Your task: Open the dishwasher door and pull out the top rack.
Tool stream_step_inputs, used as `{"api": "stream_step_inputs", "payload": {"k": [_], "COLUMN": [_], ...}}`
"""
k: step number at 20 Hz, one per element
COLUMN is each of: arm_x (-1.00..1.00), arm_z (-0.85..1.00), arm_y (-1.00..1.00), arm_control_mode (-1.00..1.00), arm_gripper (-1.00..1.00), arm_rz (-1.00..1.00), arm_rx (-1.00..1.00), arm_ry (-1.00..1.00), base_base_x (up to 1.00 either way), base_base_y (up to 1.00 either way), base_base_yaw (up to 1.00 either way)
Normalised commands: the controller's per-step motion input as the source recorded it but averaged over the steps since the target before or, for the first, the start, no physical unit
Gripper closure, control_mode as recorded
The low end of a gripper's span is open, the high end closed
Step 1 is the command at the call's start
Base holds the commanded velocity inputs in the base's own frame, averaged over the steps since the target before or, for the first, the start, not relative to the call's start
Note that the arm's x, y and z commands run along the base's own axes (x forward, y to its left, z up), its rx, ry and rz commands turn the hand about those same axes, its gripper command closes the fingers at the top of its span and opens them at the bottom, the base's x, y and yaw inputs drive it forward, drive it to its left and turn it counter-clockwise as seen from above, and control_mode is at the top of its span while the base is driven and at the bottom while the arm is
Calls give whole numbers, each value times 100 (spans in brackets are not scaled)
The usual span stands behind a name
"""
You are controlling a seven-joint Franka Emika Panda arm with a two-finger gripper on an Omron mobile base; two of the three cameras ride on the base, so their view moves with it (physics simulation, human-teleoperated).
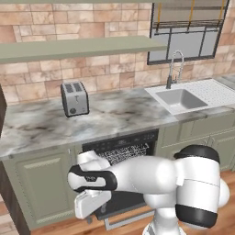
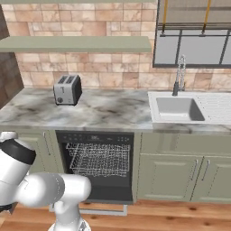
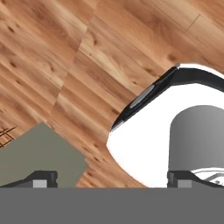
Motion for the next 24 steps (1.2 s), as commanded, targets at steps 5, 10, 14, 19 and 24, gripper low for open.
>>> {"api": "stream_step_inputs", "payload": {"k": [5, 10, 14, 19, 24], "arm_x": [0, 22, 51, 54, 43], "arm_z": [-10, 0, 0, 1, 3], "arm_y": [0, -43, -56, -70, -71], "arm_control_mode": [-100, -100, -100, -100, -100], "arm_gripper": [-100, -100, -100, -100, -100], "arm_rz": [1, -6, -22, -28, -31], "arm_rx": [2, -1, 8, 24, 27], "arm_ry": [0, 3, 0, -4, -16], "base_base_x": [0, 0, 0, 0, 0], "base_base_y": [0, 0, 0, 0, 0], "base_base_yaw": [0, 0, 0, 0, 0]}}
